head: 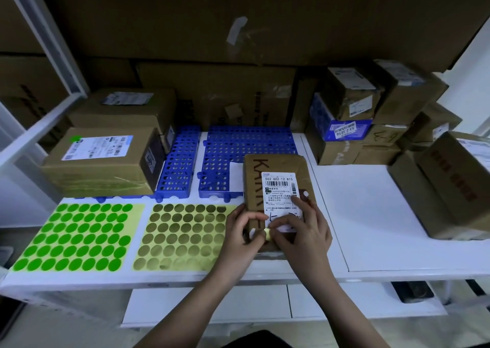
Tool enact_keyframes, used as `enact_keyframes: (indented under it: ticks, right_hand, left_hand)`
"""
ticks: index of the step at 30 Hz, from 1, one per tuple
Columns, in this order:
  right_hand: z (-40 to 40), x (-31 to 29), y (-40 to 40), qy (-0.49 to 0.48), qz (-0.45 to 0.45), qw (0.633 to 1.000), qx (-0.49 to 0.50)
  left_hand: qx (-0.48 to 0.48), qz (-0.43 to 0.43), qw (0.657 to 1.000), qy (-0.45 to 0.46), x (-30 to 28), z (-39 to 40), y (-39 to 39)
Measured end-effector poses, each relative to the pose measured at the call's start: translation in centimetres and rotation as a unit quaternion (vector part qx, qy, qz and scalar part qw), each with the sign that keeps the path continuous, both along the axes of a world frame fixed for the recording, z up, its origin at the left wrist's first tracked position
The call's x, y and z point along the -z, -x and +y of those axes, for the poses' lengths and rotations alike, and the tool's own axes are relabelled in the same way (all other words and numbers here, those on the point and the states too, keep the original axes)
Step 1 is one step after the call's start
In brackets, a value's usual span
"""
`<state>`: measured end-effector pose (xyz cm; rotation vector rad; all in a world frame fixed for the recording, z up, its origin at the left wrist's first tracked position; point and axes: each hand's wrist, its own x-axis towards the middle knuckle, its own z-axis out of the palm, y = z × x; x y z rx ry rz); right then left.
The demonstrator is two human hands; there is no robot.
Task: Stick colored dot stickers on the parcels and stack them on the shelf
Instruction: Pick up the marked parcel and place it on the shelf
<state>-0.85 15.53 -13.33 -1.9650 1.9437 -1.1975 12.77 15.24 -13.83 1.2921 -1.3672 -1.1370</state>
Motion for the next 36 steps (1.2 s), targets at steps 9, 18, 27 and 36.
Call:
enact_keyframes:
  ticks: [9,18,27,36]
  right_hand:
    - [0.0,-0.3,0.6,-0.044,0.016,0.999,0.014]
    - [-0.2,0.1,0.5,0.002,0.094,0.995,0.046]
    - [0.3,0.3,2.2,-0.006,0.121,0.992,-0.04]
    - [-2.3,-1.3,4.3,-0.021,-0.175,0.984,-0.018]
  left_hand:
    - [-0.069,-0.005,0.997,0.018,-0.8,0.0,1.0]
    - [-0.087,0.0,0.996,0.028,-0.5,-0.2,1.3]
    - [0.016,-0.017,1.0,0.015,-0.9,0.4,-0.1]
    - [-0.132,0.144,0.979,-0.061,-2.5,-1.3,-0.7]
